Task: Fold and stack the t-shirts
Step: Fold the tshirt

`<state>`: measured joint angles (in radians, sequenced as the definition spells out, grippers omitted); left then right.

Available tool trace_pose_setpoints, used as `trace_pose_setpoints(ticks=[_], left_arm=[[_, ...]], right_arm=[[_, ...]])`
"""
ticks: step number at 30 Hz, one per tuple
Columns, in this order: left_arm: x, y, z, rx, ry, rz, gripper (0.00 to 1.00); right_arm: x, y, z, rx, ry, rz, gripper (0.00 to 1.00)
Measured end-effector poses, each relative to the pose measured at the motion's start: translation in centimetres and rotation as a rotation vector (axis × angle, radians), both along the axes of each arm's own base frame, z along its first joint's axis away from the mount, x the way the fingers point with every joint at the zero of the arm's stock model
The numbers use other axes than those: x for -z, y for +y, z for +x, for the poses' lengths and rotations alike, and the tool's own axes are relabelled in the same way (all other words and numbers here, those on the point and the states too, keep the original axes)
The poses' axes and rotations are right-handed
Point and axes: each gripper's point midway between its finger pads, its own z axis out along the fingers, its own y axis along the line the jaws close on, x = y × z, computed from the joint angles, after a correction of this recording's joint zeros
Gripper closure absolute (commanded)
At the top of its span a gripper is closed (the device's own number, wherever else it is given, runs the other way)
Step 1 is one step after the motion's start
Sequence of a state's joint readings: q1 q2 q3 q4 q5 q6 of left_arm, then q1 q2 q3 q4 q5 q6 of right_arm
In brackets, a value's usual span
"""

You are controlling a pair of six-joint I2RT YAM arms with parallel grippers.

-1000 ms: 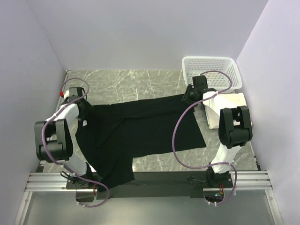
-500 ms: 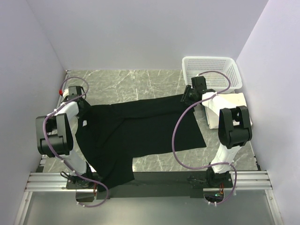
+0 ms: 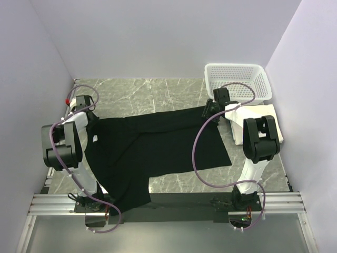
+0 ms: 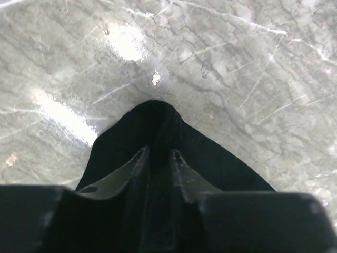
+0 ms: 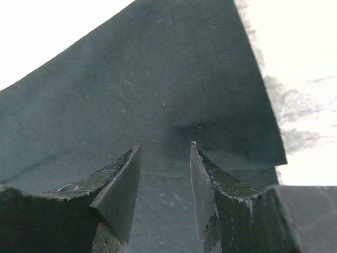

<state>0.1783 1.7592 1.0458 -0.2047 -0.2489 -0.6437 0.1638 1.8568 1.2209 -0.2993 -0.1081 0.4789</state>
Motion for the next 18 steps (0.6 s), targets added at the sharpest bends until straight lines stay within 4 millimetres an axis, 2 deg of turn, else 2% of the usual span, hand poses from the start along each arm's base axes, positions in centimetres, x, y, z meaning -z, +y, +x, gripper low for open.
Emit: trace_pose_setpoints(ticks=[2,5,7,13,18], left_arm=[[0.2,0.2,0.1,-0.001,0.004,0.004,0.89],[0.5,0.7,-0.1,-0.010,0.013,0.006,0.99],[0.6,1.4,-0.4,-0.024,0.018,0.009,0.99],[0.6,4.4,-1.3,-0.105,0.017,0.009,0.99],[0.6,5.2,-1.5,-0.126,0.013,0.000,0.91]], right_arm=[[0.5,0.2,-0.1,-0.003,0.015,0.011,0.51],[1.4,0.5,-0.2,0.001,0.040,0.024,0.50],[2.1,0.6,-0.3,0.003,0.061,0.032,0.50],[2.1,1.0,-0.2,0.015,0.074,0.057,0.50],[2.0,1.3,-0.2,0.012,0.079,0.070,0.50]])
